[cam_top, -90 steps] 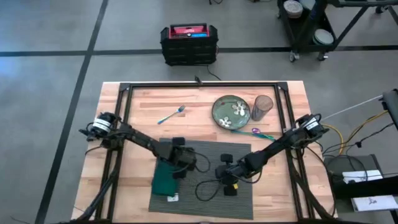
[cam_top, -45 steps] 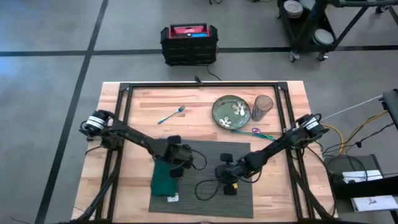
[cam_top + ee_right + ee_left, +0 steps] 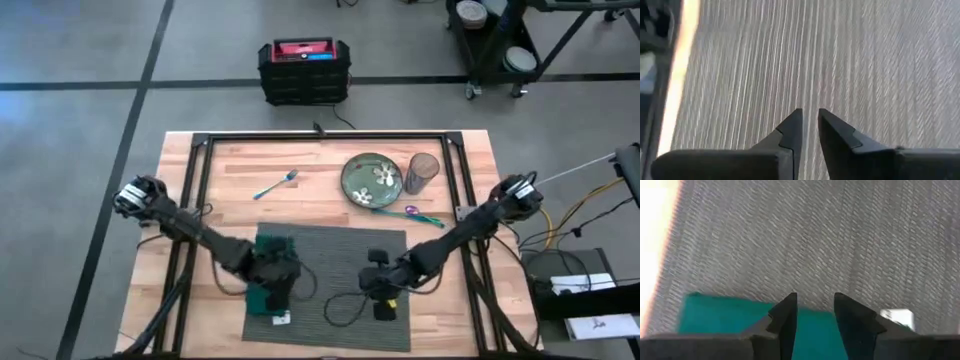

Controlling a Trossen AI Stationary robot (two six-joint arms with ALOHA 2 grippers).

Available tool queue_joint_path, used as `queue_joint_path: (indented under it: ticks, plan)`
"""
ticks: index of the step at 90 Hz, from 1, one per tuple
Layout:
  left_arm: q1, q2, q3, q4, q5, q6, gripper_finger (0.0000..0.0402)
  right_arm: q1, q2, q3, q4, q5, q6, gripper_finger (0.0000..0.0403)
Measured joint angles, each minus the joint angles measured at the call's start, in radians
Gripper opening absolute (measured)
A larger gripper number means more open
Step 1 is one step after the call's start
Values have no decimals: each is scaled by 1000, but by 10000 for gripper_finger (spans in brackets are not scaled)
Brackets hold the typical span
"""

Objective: Set table place
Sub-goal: Put the green napkin on the gray place mat, then adjust the gray place mat

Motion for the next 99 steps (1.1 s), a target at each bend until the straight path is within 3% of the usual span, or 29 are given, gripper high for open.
queue_joint_path:
  ticks: [26, 40, 70, 90, 99]
  plan:
    - [-93, 0, -6, 8, -59, -117, 116, -6, 74, -31, -22, 34, -27, 26]
    - [-94, 0, -6, 9, -63, -125, 116, -49, 67, -32, -66, 79, -48, 19]
    - [-85, -13, -6, 0, -64, -143, 116, -69, 54, -9, -91, 72, -48, 19]
    - [-84, -57, -7, -155, -40, -360, 116, -69, 53, 43, -132, 73, -89, 18]
    - [-89, -50, -51, -175, -5, -383, 116, -79, 55, 37, -127, 80, -109, 19]
